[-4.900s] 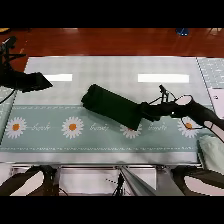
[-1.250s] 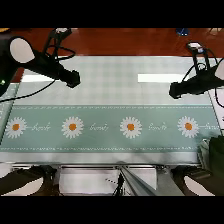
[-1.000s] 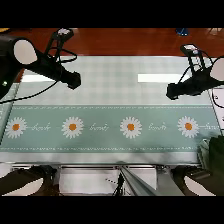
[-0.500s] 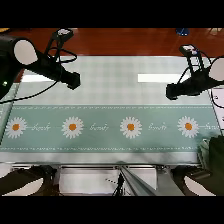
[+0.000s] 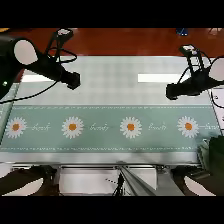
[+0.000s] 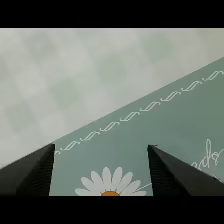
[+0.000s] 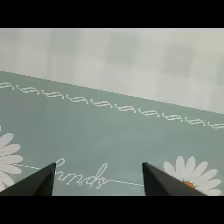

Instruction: Fold the shirts.

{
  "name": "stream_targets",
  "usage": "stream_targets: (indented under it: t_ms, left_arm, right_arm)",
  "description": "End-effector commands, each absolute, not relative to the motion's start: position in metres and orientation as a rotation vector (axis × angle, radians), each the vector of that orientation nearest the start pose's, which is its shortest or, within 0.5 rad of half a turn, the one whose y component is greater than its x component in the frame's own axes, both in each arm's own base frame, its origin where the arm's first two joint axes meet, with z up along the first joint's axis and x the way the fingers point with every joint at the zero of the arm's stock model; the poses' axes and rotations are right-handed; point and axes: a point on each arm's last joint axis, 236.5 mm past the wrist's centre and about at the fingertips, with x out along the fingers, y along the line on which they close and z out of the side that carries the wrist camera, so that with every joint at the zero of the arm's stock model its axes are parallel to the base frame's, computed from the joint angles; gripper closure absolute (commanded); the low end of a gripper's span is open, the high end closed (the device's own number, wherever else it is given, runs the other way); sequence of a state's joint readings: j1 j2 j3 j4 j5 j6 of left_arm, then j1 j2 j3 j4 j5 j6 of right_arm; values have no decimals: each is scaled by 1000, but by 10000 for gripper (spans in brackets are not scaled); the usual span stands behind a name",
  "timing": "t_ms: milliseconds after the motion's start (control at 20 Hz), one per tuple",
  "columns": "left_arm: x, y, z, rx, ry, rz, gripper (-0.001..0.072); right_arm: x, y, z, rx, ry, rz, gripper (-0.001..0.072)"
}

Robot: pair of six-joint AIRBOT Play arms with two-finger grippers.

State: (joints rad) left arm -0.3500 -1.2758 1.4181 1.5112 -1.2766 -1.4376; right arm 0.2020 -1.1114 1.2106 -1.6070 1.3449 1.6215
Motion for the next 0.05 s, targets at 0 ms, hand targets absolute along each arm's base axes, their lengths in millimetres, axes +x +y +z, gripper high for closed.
stream_targets:
  t_ms: [0]
  left_arm:
    - [382, -154, 97, 268, 1106, -428, -10]
  right_arm:
    - [339, 61, 74, -110, 1240, 119, 104]
